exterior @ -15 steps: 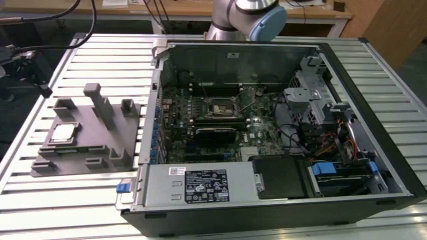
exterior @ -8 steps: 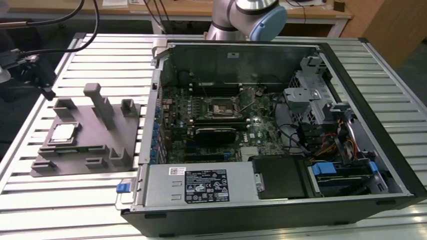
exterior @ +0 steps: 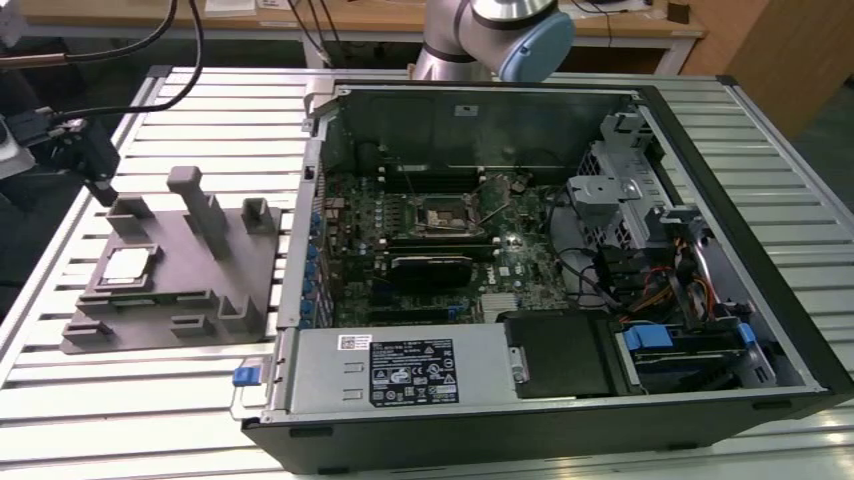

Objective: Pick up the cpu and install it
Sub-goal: 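Pick up the cpu and move it towards the insertion slot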

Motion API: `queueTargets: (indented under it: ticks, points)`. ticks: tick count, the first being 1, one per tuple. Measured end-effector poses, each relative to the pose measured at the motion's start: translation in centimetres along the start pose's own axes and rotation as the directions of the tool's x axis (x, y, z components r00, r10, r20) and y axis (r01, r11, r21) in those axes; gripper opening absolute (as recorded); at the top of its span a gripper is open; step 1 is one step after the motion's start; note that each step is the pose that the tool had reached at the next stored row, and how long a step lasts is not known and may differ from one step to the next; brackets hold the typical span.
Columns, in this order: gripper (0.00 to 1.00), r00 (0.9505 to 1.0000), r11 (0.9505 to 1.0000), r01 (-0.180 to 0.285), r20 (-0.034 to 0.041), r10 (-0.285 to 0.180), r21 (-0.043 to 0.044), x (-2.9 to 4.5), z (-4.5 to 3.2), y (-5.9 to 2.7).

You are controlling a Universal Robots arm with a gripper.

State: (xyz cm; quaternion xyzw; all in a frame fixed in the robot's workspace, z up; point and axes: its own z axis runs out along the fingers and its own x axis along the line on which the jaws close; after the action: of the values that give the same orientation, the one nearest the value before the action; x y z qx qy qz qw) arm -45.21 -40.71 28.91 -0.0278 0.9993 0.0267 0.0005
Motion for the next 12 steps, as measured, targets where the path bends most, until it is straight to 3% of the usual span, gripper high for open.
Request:
queueTargets:
  ticks: [12]
  points:
    - [0.80,1.0000,1.0000,-0.006,-0.0005,0.006,-0.0001,-0.08,2.02,-0.61]
